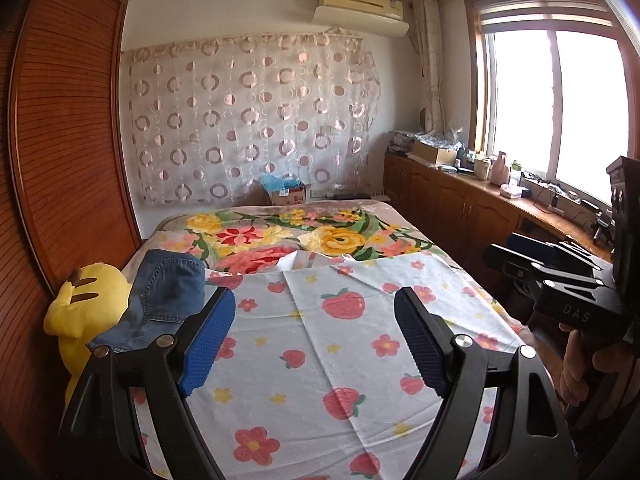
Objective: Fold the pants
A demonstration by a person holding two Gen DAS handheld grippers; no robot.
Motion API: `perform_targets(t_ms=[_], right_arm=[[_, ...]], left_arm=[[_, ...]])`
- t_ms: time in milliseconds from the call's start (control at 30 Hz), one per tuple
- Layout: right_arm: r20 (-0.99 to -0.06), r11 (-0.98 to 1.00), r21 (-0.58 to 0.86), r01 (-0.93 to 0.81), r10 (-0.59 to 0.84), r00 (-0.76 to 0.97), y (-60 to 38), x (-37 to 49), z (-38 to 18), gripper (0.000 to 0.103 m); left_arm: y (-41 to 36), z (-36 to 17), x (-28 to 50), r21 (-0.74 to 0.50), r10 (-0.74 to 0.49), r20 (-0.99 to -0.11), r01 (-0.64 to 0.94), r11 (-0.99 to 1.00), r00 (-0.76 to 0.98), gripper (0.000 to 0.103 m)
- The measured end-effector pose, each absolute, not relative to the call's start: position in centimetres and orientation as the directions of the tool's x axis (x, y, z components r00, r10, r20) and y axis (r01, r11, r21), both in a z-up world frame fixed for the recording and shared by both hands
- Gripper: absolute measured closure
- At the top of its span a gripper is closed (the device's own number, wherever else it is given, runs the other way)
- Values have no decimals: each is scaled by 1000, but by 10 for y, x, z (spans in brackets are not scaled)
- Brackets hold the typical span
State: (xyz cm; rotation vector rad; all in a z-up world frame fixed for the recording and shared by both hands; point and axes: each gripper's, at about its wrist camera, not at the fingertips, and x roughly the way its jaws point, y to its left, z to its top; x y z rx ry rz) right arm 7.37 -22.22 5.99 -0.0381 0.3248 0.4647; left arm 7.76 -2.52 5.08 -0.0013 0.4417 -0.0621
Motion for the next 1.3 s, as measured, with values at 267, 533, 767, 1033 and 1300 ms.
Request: perform_targets(t_ms=[267, 533, 767, 1033, 1300], right_arm=[[-288, 921, 30, -388, 380, 879, -220, 52, 57, 34], [-276, 935, 28, -353, 347, 897, -214, 42, 51, 32], [-275, 935, 36, -352, 348, 896, -217, 46, 49, 32], [-267, 934, 36, -356, 353, 897, -223, 46, 48, 32], [-267, 932, 35, -362, 358, 895, -225, 48, 48, 32]], left_arm=[[-30, 53, 68, -2, -22, -411, 23, 1000, 911, 20], [-30, 46, 69, 4, 4, -424, -3, 1000, 906, 20], [-30, 45, 70, 6, 5, -428, -3, 1000, 904, 21], [-29, 44, 68, 10, 13, -430, -10, 1000, 903, 20], [-29, 44, 68, 10, 13, -430, -10, 1000, 903, 21]])
